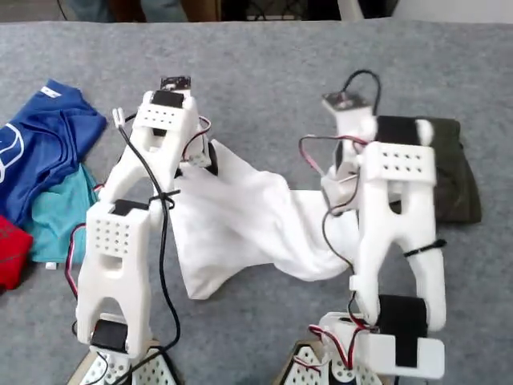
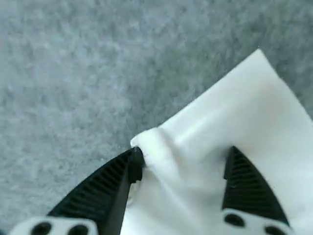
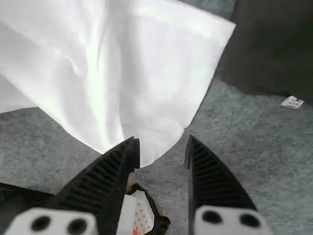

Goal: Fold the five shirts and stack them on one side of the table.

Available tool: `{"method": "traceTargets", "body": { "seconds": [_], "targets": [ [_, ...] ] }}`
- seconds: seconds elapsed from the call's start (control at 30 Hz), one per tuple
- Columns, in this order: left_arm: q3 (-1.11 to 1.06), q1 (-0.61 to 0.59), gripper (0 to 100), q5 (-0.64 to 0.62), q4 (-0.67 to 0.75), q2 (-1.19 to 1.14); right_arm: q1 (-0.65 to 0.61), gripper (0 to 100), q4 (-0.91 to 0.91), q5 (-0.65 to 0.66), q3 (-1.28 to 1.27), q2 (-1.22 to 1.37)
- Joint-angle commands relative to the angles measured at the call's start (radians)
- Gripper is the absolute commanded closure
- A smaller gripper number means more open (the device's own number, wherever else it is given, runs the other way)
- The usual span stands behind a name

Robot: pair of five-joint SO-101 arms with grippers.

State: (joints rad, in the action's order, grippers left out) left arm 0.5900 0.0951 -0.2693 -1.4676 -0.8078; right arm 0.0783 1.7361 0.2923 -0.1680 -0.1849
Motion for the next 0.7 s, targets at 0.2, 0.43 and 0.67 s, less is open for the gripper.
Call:
{"method": "traceTargets", "body": {
  "seconds": [0.2,0.43,0.67],
  "targets": [
    [0.355,0.004,97,0.002,-0.301,-0.046,0.011,83.9,-0.031,0.002,0.105,-0.036],
    [0.205,-0.021,97,0.043,-0.298,0.244,-0.017,83.8,-0.13,0.0,0.104,-0.036],
    [-0.199,0.015,97,0.163,-0.295,0.741,-0.009,83.8,-0.23,0.0,0.107,-0.027]
  ]
}}
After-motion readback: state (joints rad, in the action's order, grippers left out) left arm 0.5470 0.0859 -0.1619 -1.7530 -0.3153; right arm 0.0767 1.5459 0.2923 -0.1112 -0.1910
